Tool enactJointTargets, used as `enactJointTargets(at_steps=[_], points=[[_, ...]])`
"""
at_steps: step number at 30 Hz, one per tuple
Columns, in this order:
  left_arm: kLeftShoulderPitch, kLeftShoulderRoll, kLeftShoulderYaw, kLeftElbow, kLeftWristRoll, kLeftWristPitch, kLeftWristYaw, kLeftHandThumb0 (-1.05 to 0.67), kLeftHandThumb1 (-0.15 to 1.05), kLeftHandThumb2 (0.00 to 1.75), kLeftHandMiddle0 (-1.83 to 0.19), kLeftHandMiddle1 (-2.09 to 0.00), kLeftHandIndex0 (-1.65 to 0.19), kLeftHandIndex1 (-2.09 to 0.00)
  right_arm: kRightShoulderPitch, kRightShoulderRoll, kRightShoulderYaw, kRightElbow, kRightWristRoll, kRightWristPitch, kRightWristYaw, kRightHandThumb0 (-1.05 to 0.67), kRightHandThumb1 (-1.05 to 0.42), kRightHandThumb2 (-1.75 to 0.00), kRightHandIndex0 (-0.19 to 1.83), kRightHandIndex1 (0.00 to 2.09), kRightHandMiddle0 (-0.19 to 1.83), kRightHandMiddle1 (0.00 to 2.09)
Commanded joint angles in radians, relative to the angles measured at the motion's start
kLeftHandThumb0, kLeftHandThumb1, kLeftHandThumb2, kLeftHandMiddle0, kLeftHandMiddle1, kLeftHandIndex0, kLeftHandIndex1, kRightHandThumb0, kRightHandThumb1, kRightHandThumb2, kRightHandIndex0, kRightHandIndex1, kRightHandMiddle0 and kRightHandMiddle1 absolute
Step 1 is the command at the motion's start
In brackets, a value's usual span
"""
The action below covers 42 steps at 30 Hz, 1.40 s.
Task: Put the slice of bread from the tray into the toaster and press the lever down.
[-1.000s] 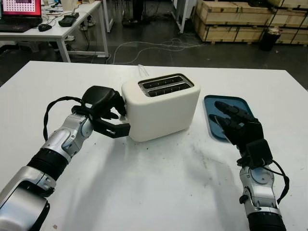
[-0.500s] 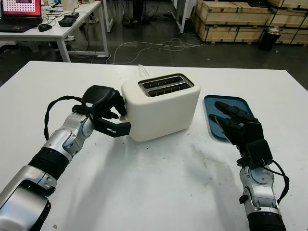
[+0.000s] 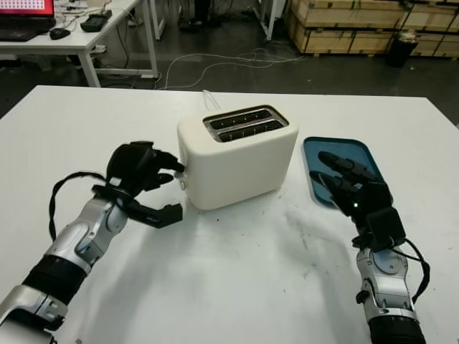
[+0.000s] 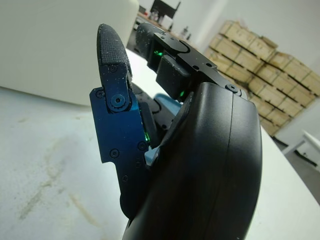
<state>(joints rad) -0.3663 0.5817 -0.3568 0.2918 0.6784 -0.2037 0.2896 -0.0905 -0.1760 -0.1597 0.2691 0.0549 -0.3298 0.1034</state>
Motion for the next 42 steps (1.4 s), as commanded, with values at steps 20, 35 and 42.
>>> enactJointTargets(at_steps=[20, 35, 42], points=[[0.162, -0.079, 0.25, -0.288, -0.14, 0.017, -0.046, -0.45, 0.88, 0.01, -0.79, -1.51, -1.15, 0.0, -0.068, -0.007, -0.005, 0.019, 0.011, -0.015, 0.005, -0.59, -0.92, -0.09, 0.96, 0.0, 0.85, 0.0], [0.178, -0.093, 0.337, -0.368, -0.104, 0.09, -0.11, -0.5, 0.85, 0.0, -0.81, -1.43, -1.11, 0.0, -0.081, -0.009, 0.004, 0.024, 0.006, -0.027, 0.011, -0.6, -0.92, -0.09, 0.96, 0.01, 0.86, 0.0], [0.188, -0.052, 0.366, -0.448, -0.099, 0.224, -0.258, -0.56, 0.85, 0.0, -0.74, -1.24, -1.05, 0.0, -0.154, -0.102, -0.038, 0.021, 0.009, 0.011, 0.029, -0.57, -0.92, -0.1, 0.92, 0.0, 0.84, 0.0]])
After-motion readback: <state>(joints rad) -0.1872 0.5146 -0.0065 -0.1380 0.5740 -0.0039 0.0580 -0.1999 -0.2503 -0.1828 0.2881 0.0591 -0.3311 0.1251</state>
